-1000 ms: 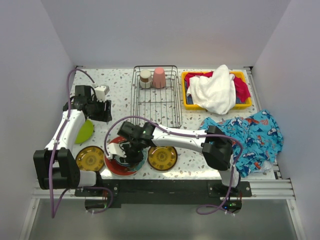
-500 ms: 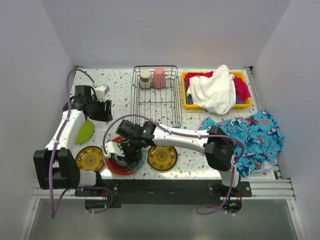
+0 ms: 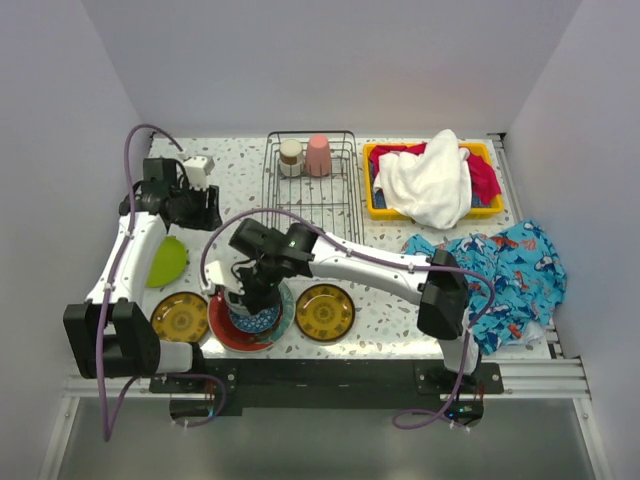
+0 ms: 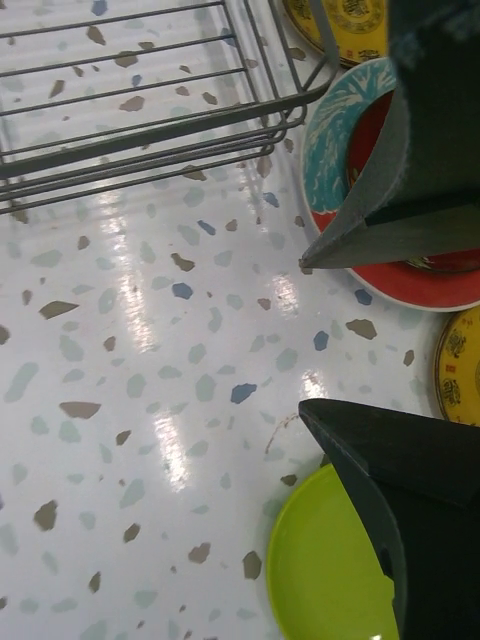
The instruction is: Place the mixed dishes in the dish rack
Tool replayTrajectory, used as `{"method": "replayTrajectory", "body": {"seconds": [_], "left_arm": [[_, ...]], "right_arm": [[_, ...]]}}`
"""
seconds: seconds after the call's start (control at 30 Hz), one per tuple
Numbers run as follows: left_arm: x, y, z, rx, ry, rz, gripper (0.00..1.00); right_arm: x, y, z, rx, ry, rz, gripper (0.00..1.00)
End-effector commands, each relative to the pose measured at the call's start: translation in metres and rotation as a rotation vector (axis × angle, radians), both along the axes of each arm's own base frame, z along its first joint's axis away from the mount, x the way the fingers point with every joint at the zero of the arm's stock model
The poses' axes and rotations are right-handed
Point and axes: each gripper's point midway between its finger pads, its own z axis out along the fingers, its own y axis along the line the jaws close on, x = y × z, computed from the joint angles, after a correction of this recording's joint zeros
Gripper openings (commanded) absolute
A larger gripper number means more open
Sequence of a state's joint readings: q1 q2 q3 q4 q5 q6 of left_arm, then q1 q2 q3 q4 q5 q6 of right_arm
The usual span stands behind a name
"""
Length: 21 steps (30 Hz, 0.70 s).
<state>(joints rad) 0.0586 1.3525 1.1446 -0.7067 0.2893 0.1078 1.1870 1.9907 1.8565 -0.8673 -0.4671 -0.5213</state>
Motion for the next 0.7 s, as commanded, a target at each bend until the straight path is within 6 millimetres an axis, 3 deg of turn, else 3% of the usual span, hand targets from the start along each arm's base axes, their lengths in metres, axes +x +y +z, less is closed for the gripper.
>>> {"method": "replayTrajectory", "body": {"seconds": [0.0, 0.07, 0.17, 0.27, 0.3, 0.5, 0.53, 0.57, 0.67], "left_arm": [[0.026, 0.012, 0.078, 0.019, -0.245, 0.092, 0.59], [0.034, 0.017, 0.112, 0.027, -0.36, 0.124, 0.6], [0.036, 0.022, 0.159, 0.031, -0.533, 0.165, 0.6], [0.032, 0.023, 0.192, 0.03, -0.676, 0.173, 0.6], [0.028, 0.021, 0.202, 0.005, -0.715, 0.187, 0.6], [0.029, 0.008, 0.216, -0.022, -0.838, 0.106, 0.56], [0.03, 0.003, 0.207, -0.031, -0.833, 0.088, 0.56], [0.033, 0.002, 0.211, -0.004, -0.873, 0.061, 0.56], [0.042, -0.002, 0.201, 0.017, -0.856, 0.047, 0.56]], "right_arm": [[0.031, 0.012, 0.088, 0.197, 0.056, -0.128, 0.0], [0.039, 0.011, 0.099, 0.22, 0.099, -0.17, 0.0], [0.07, 0.004, 0.117, 0.275, 0.181, -0.303, 0.0], [0.108, -0.009, 0.128, 0.332, 0.288, -0.453, 0.0], [0.13, -0.017, 0.129, 0.352, 0.353, -0.549, 0.0], [0.196, -0.044, 0.133, 0.458, 0.629, -0.752, 0.0], [0.2, -0.045, 0.131, 0.461, 0.68, -0.75, 0.0], [0.206, -0.047, 0.131, 0.47, 0.714, -0.768, 0.0], [0.231, -0.062, 0.132, 0.549, 0.851, -0.861, 0.0]]}}
